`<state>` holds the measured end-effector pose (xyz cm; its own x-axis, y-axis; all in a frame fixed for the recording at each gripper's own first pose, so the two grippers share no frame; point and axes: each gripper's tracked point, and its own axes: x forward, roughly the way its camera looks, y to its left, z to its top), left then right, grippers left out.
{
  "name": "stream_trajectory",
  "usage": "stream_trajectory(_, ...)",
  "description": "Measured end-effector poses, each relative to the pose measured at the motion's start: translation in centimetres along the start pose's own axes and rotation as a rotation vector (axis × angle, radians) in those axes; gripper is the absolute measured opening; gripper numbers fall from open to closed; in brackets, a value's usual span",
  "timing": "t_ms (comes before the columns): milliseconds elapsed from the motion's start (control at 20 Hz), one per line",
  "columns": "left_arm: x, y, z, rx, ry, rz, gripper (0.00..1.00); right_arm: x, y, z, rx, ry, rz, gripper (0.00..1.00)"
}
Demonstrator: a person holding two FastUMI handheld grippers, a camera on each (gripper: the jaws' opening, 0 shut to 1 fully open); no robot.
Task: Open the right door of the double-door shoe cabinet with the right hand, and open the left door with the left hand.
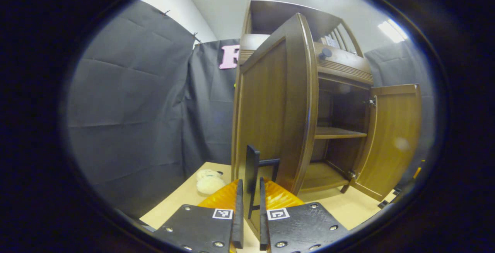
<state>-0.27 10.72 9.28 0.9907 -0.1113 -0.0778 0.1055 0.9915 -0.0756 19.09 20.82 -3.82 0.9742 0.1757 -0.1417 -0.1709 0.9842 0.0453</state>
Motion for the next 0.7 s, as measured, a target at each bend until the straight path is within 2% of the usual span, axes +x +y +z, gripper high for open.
stream_trajectory(100,-0.4,1.3,0.3,-0.002,-0.004,0.027,0.17,0.2,0.3,-0.1,-0.007,0.0,0.005,0.94)
stream_trajectory(150,-0.5,1.8,0.3,-0.006,-0.002,0.035,0.12,0.3,0.6,-0.1,-0.007,0.002,0.008,0.94)
stream_trajectory(250,-0.5,3.0,0.1,-0.003,-0.002,0.057,0.12,0.6,1.1,-0.2,-0.002,0.005,0.017,0.94)
stream_trajectory(350,-0.9,4.0,0.2,0.004,-0.006,0.079,0.21,0.7,1.9,-0.4,-0.003,0.007,0.029,0.94)
stream_trajectory(450,-0.9,4.5,-0.1,0.004,-0.002,0.101,0.12,1.0,2.5,-0.4,-0.014,0.01,0.041,0.94)
stream_trajectory(700,-1.1,5.4,-0.3,0.025,-0.021,0.161,0.12,1.3,4.0,-0.3,-0.018,0.005,0.074,0.94)
